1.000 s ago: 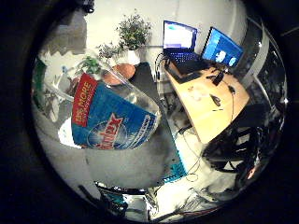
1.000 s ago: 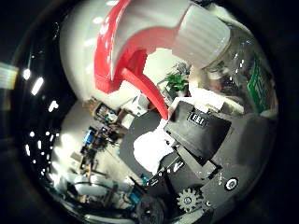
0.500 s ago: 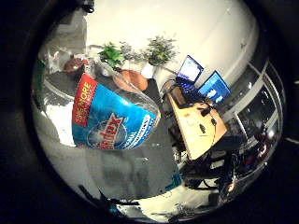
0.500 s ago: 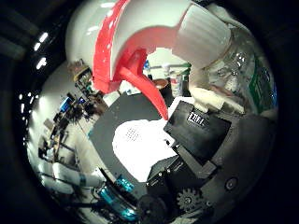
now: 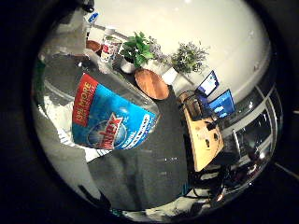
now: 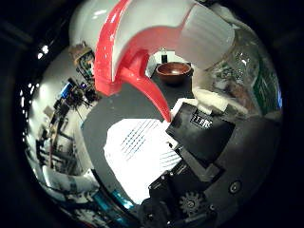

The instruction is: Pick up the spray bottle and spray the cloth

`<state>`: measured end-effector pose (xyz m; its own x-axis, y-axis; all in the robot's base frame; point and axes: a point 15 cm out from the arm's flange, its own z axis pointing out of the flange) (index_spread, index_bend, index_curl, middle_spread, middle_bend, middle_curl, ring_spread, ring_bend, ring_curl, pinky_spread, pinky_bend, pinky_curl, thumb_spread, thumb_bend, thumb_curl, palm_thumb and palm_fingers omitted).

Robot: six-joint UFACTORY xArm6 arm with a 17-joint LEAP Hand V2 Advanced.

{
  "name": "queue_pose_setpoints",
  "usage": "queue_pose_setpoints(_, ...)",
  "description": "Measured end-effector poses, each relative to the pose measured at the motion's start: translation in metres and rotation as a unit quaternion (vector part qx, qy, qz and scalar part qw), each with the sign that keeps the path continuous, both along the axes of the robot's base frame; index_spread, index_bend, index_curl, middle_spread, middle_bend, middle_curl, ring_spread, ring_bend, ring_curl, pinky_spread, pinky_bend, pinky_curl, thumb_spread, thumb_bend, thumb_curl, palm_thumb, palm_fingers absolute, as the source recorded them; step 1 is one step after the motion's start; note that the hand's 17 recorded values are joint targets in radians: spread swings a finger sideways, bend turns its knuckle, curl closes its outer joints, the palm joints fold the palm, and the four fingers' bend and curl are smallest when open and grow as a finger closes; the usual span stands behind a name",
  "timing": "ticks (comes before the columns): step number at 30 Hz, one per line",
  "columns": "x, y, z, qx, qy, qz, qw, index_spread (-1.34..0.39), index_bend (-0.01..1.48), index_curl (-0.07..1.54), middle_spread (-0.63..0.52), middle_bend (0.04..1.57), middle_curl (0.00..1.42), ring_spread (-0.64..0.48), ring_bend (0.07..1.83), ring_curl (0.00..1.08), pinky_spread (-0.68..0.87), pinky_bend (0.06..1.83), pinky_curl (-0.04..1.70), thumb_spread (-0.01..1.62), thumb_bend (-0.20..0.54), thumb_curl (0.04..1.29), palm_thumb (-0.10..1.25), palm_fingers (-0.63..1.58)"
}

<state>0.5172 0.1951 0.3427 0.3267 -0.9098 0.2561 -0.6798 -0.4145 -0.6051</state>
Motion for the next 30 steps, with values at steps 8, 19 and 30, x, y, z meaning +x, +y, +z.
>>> queue_pose_setpoints(8, 0.015, 0.002, 0.043, -0.007, -0.039, -0.003, 0.999, -0.27, 1.14, 0.71, -0.18, 1.32, 0.75, -0.20, 1.46, 0.58, -0.32, 1.30, 0.63, 0.57, -0.018, 1.02, 1.01, 1.21)
queue_pose_setpoints(19, 0.014, -0.059, 0.190, -0.013, -0.135, -0.045, 0.990, -0.27, 1.15, 0.71, -0.18, 1.32, 0.75, -0.20, 1.46, 0.58, -0.32, 1.30, 0.63, 0.55, -0.019, 1.01, 1.01, 1.21)
queue_pose_setpoints(30, -0.023, 0.009, 0.120, -0.026, -0.073, 0.017, 0.997, -0.27, 1.14, 0.71, -0.18, 1.31, 0.75, -0.20, 1.46, 0.58, -0.33, 1.30, 0.63, 0.54, -0.019, 1.01, 1.01, 1.21)
